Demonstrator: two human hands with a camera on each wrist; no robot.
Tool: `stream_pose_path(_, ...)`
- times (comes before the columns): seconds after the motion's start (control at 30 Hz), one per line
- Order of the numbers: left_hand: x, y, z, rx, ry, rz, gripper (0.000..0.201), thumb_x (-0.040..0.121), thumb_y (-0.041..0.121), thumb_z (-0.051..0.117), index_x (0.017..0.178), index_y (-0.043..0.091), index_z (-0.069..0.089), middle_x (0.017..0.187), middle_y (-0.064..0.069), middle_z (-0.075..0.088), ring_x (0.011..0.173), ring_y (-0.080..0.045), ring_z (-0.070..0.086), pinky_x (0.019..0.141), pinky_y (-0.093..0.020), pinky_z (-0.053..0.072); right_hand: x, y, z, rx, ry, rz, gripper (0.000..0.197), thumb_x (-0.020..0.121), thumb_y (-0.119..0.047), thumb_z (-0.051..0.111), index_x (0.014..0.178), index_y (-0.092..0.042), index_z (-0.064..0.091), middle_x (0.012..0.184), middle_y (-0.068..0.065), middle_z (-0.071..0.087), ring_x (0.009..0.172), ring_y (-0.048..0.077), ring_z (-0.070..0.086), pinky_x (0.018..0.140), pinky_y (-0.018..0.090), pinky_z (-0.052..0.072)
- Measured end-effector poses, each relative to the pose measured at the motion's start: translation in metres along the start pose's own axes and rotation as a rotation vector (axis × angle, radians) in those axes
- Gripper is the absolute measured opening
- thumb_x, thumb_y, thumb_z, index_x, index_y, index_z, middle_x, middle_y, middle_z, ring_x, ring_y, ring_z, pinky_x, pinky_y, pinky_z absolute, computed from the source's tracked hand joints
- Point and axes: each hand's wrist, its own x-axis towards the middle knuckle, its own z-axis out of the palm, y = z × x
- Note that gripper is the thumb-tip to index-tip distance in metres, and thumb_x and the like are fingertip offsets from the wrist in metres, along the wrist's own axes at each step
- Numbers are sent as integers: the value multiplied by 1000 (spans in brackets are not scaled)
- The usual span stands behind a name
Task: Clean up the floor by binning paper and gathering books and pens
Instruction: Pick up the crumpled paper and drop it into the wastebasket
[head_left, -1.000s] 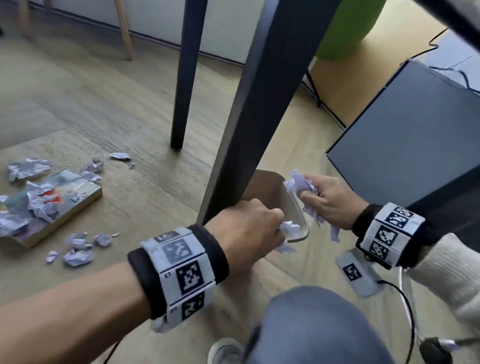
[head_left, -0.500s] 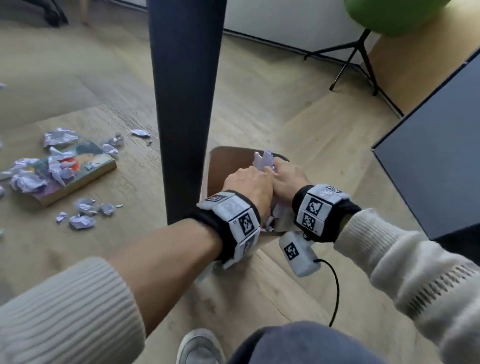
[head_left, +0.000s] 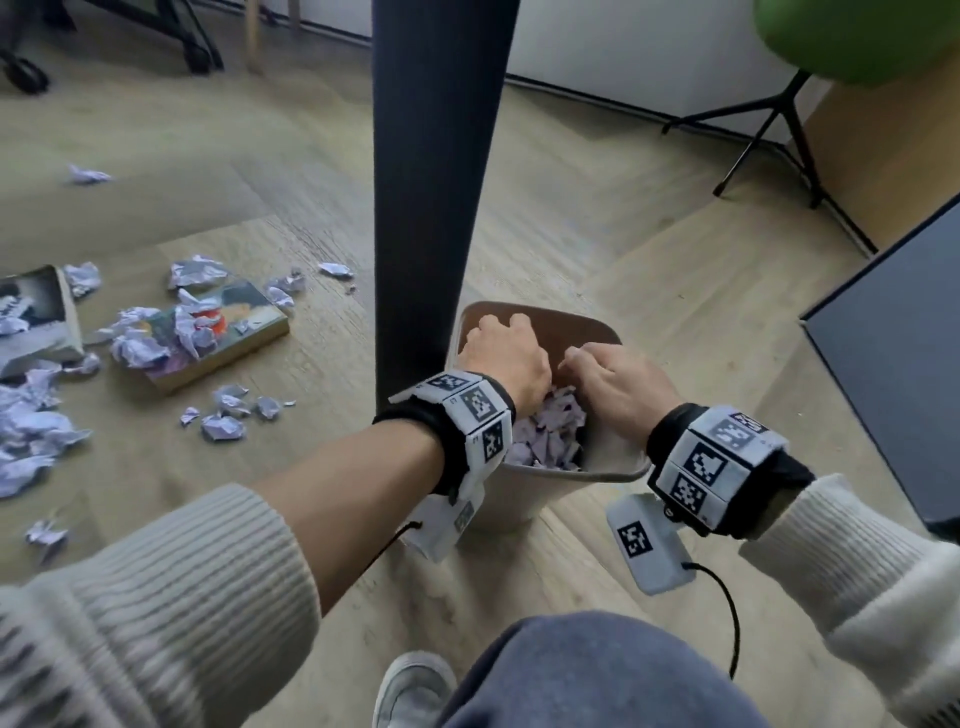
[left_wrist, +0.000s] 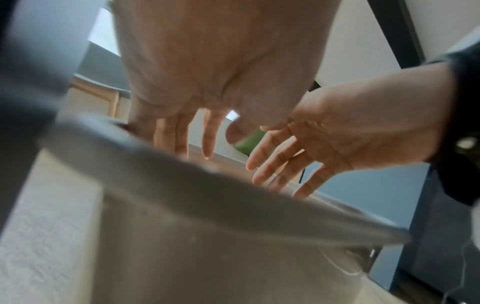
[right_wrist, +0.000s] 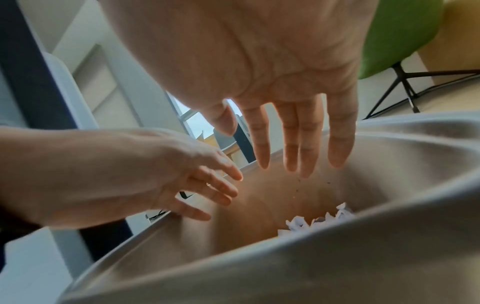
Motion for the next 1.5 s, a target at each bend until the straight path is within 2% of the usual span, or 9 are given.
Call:
stream_pose_path(0.33,-88,-29,-55,120,27,699,29,91,17,43,116,5,53,114,-7,52,91,-21,58,76,-32,52,-47,-39,-12,-108,191,-364,26,78,-44,50,76,-22,64,73,-9,63,67,9,61,64,33,51)
stream_pose_path(0.43,-109,-79,-93,151,44,844,35,91,23,40,119,8,55,115,-4,56,85,-20,61,71,-36,54,-64,-77,-5,-58,120,-559,20,82,-38,56,78,-19,63,74,-12,60,63,4,58,59,22,48)
stream_pose_path(0.53,-114,-138,-132,363,178,931,21,85,21,50,98,15,65,91,2,61,63,-15,55,47,-31,44,-69,-120,9,-39,-29,-663,3,86,-26,68,87,-23,67,74,-16,63,66,2,61,60,10,45)
stream_pose_path(0.63,-108,-199,-154,371,166,760,17,82,18,51,90,17,65,82,3,64,55,-21,54,47,-24,29,-66,-164,36,-14,-235,-634,19,88,-30,64,107,-30,66,93,-17,67,81,3,64,66,14,51)
stream_pose_path(0.77,-96,-282,-168,572,18,338,21,91,25,45,99,15,60,94,-2,61,79,-23,57,58,-28,34,-50,-228,92,-233,-387,-659,36,89,-44,58,125,-38,51,115,-22,57,98,-1,57,84,16,47)
stream_pose_path(1.1,-71,-437,-155,655,-293,-247,31,95,18,48,124,13,59,124,-9,62,115,-29,58,84,-36,47,68,-300,235,-525,-334,-472,49,90,-46,53,130,-19,44,128,3,49,111,27,54,91,40,47)
stream_pose_path(1.33,-113,-468,-73,406,-213,-559,35,95,19,45,129,14,49,127,-8,55,115,-28,56,85,-37,48,109,-251,312,-363,-445,-74,80,83,-62,53,136,-6,37,138,16,46,123,31,47,101,42,41)
stream_pose_path(1.43,-140,-469,-28,281,-88,-701,47,92,42,51,128,17,38,126,-9,46,108,-29,56,80,-37,47,120,-249,347,-225,-363,49,91,79,-72,49,138,-3,37,140,20,45,126,35,45,103,44,39)
stream_pose_path(1.5,-153,-466,-6,266,-44,-800,62,86,61,48,128,17,34,122,-10,43,101,-28,56,74,-35,45,122,-252,364,-399,-353,-71,78,85,-68,42,142,-15,36,139,20,42,124,38,43,103,44,38)
